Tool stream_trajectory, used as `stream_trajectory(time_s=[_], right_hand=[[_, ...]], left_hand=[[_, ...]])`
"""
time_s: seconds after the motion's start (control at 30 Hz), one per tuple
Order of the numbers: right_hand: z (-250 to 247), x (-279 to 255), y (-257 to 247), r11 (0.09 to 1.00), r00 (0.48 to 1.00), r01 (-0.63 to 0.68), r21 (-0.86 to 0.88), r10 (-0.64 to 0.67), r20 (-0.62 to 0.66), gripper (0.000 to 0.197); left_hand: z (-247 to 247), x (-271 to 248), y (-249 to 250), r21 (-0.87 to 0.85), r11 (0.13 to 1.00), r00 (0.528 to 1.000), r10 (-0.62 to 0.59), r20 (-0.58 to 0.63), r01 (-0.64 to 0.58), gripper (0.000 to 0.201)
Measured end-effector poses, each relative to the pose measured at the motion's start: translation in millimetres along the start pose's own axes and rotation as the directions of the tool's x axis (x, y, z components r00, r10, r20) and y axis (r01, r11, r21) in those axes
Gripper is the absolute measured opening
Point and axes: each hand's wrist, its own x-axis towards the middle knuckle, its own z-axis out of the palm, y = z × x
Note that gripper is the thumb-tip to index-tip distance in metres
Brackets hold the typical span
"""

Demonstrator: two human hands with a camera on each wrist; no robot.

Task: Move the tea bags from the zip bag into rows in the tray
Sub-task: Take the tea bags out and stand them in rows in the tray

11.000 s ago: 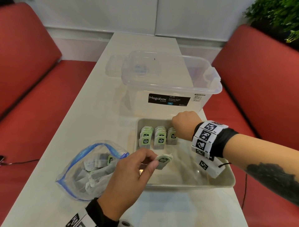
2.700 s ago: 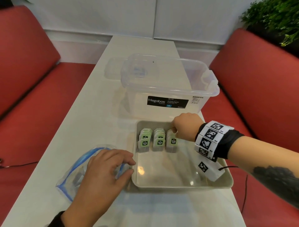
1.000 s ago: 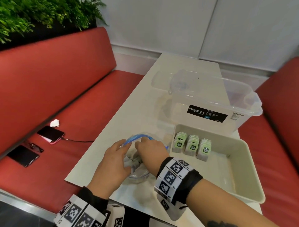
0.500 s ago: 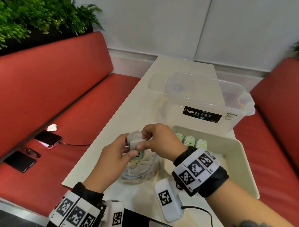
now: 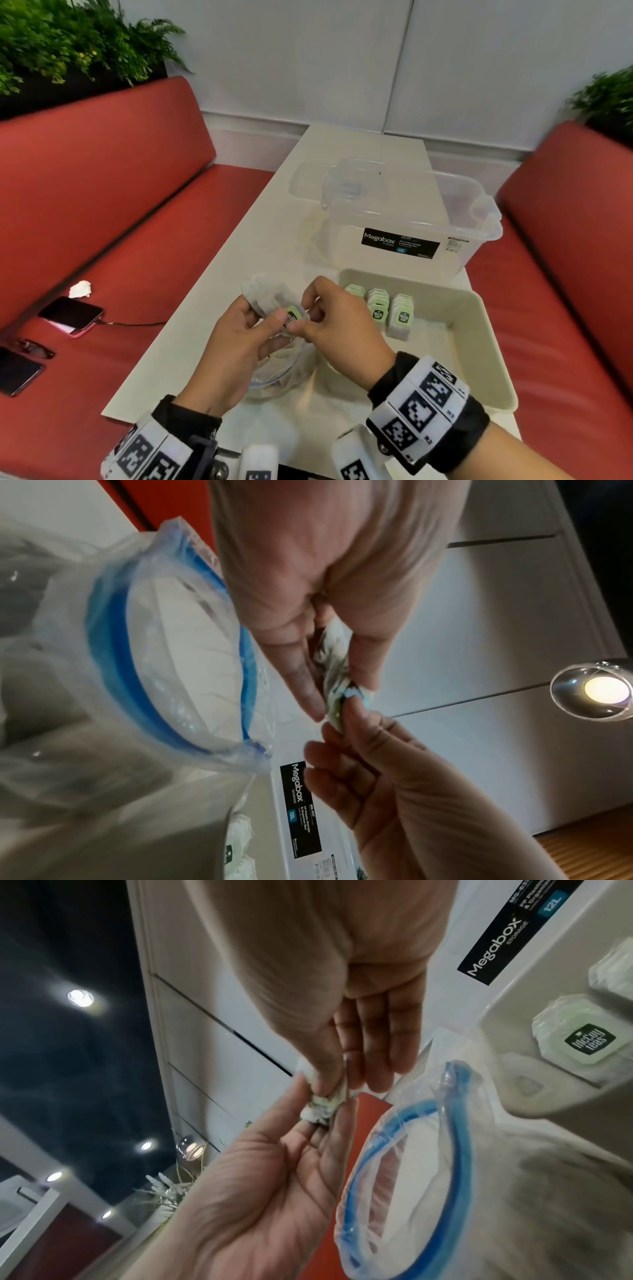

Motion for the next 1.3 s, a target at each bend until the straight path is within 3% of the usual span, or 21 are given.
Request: stream_trajectory(time_s=[0.13, 0.3, 0.43, 0.57, 0.73, 0.83, 0.9, 0.97, 1.07, 1.17, 1.3], right_hand=[[-9, 4, 7, 0.999, 1.0, -0.003, 0.037, 0.002, 0.015, 0.027], [-24, 5, 11, 0.994, 0.998, -0.021, 0.11, 0.013, 0.068, 0.028], [-30, 7, 12, 0.985, 1.0, -0.023, 0.17, 0.023, 0.003, 0.025], [-46, 16, 10, 0.98, 0.997, 0.01, 0.199, 0.004, -0.072, 0.031], [-83, 25, 5, 0.994, 0.994, 0.093, -0.062, -0.095, -0.045, 0.036], [-95, 28, 1, 0.908, 0.981, 0.192, -0.372, -0.176, 0.079, 0.045], [-96, 29, -2, 0.843, 0.966, 0.255, -0.473, -0.199, 0.167, 0.049], [-96, 30, -5, 0.833, 0.955, 0.28, -0.477, -0.191, 0.227, 0.05], [-96, 29, -8, 0.865, 0.948, 0.283, -0.414, -0.187, 0.257, 0.047], [-97, 25, -9, 0.89, 0.952, 0.275, -0.364, -0.2, 0.232, 0.042], [-106, 22, -3, 0.831, 0.958, 0.238, -0.503, -0.115, 0.263, 0.016]], left_hand=[[7, 1, 2, -0.05, 0.999, 1.0, 0.003, -0.009, -0.003, 0.027], [12, 1, 2, -0.074, 0.997, 1.0, -0.011, -0.002, 0.011, 0.03], [20, 1, 1, -0.105, 0.994, 1.0, -0.016, 0.01, 0.017, 0.029], [20, 3, -1, -0.06, 0.998, 0.997, -0.04, -0.06, 0.036, 0.018], [13, 4, -1, 0.184, 0.982, 0.998, 0.045, -0.035, -0.037, 0.018], [20, 5, 0, 0.352, 0.929, 0.993, 0.098, 0.061, -0.114, 0.021], [28, 7, 0, 0.463, 0.864, 0.978, 0.144, 0.152, -0.199, 0.023], [38, 8, 0, 0.53, 0.799, 0.954, 0.18, 0.239, -0.283, 0.024], [51, 11, 0, 0.531, 0.773, 0.919, 0.168, 0.357, -0.348, 0.023], [61, 14, -3, 0.57, 0.733, 0.916, 0.188, 0.354, -0.371, 0.014], [68, 16, -7, 0.591, 0.69, 0.903, 0.238, 0.358, -0.417, 0.005]])
